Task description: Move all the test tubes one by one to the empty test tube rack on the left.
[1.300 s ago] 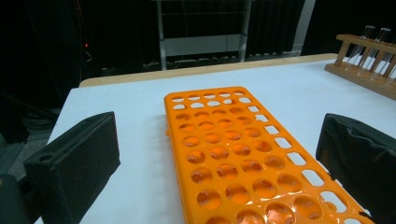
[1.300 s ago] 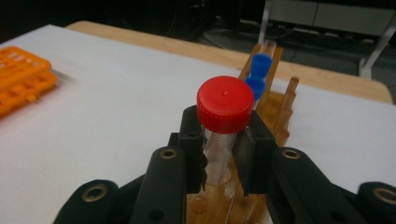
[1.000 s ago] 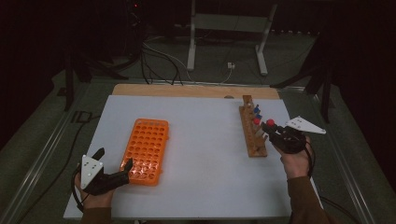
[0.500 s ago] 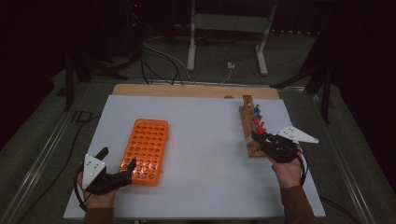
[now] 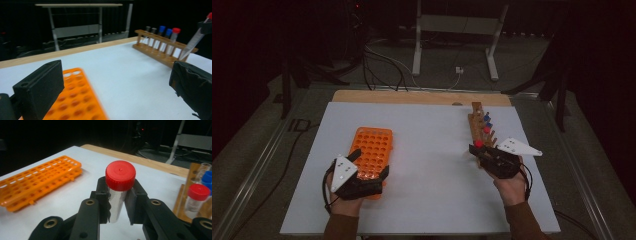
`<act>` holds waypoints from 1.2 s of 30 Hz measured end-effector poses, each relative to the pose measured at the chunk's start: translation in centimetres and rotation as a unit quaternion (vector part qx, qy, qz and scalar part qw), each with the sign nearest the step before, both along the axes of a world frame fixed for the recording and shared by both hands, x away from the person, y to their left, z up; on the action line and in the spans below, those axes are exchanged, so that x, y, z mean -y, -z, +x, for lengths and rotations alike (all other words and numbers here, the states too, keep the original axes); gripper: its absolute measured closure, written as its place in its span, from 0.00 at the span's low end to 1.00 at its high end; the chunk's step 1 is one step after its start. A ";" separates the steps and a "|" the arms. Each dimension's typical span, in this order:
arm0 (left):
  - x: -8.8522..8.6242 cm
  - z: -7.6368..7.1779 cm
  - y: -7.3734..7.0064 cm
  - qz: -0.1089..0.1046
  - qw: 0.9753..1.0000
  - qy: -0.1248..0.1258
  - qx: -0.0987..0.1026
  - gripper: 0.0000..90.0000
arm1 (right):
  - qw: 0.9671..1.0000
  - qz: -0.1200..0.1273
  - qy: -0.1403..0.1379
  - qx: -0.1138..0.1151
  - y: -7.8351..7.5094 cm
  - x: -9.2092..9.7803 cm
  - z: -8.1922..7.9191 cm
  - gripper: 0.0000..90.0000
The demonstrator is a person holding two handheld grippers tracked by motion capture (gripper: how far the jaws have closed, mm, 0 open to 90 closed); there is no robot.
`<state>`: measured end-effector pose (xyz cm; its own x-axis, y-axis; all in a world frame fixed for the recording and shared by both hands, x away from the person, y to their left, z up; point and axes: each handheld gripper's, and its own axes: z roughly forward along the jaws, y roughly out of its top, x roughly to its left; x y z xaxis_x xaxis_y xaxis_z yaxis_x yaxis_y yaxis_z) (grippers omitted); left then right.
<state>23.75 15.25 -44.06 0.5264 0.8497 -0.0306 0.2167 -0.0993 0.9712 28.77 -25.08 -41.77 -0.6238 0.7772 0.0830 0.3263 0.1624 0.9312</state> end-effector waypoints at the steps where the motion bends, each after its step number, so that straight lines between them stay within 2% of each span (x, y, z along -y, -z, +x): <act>1: 0.7 0.2 0.0 0.001 1.000 0.006 -0.002 0.00 | 1.000 0.006 -0.006 -0.004 0.0 -0.1 0.0 0.83; 4: 3.0 0.9 0.1 0.006 1.000 0.027 -0.009 0.01 | 1.000 0.014 -0.018 -0.011 0.2 -0.5 -0.1 0.83; 5: 3.8 1.2 0.2 0.010 0.999 0.034 -0.012 0.02 | 0.999 0.017 -0.023 -0.014 0.2 -0.7 -0.1 0.83; 6: 5.3 1.7 0.4 0.022 0.998 0.050 -0.013 0.03 | 0.999 0.019 -0.027 -0.016 0.3 -0.8 -0.2 0.83; 7: 5.3 1.7 0.4 0.022 0.998 0.050 -0.013 0.03 | 0.999 0.019 -0.031 -0.016 0.3 -1.0 -0.2 0.83; 11: 8.0 2.7 0.7 0.032 0.996 0.085 -0.011 0.05 | 0.999 0.018 -0.045 -0.021 0.4 -1.8 -0.4 0.83; 16: 11.2 3.4 1.3 0.055 0.991 0.124 -0.021 0.08 | 0.998 0.014 -0.054 -0.023 0.5 -2.3 -0.4 0.83; 19: 12.9 3.6 1.6 0.062 0.986 0.150 -0.029 0.08 | 0.998 0.012 -0.059 -0.027 0.7 -2.6 -0.4 0.83; 20: 14.0 3.8 1.8 0.068 0.983 0.164 -0.037 0.08 | 0.997 0.015 -0.065 -0.032 0.8 -2.7 -0.4 0.83; 21: 14.0 3.8 1.8 0.068 0.983 0.164 -0.037 0.09 | 0.997 0.015 -0.065 -0.032 0.8 -2.7 -0.4 0.83; 23: 14.9 3.8 2.0 0.077 0.982 0.170 -0.035 0.12 | 0.997 0.017 -0.070 -0.036 0.9 -2.9 -0.4 0.83; 24: 15.3 3.8 2.0 0.083 0.981 0.170 -0.029 0.19 | 0.997 0.014 -0.072 -0.035 0.9 -3.1 -0.4 0.83; 26: 15.8 3.8 2.0 0.087 0.981 0.174 -0.022 0.39 | 0.996 0.010 -0.079 -0.038 1.0 -3.4 -0.5 0.83; 28: 16.0 3.9 2.0 0.090 0.980 0.174 -0.021 0.51 | 0.996 0.008 -0.082 -0.040 1.2 -3.5 -0.4 0.83; 29: 16.1 3.9 2.0 0.093 0.980 0.175 -0.021 0.51 | 0.996 0.008 -0.082 -0.040 1.2 -3.5 -0.4 0.83; 30: 16.1 4.0 2.0 0.092 0.979 0.179 -0.022 0.59 | 0.995 0.007 -0.085 -0.042 1.3 -3.6 -0.4 0.83; 32: 16.3 4.1 2.1 0.096 0.978 0.183 -0.025 0.65 | 0.995 0.005 -0.088 -0.043 1.3 -3.8 -0.5 0.83; 33: 16.4 4.2 2.1 0.100 0.976 0.190 -0.029 0.69 | 0.995 0.005 -0.090 -0.043 1.4 -3.9 -0.5 0.83; 34: 16.4 4.2 2.1 0.100 0.976 0.190 -0.029 0.71 | 0.995 0.005 -0.090 -0.043 1.4 -3.9 -0.5 0.83; 35: 16.4 4.2 2.2 0.103 0.975 0.193 -0.032 0.71 | 0.995 0.006 -0.092 -0.044 1.4 -4.0 -0.5 0.83; 36: 16.4 4.3 2.3 0.107 0.974 0.199 -0.033 0.81 | 0.994 0.003 -0.095 -0.044 1.4 -4.1 -0.6 0.83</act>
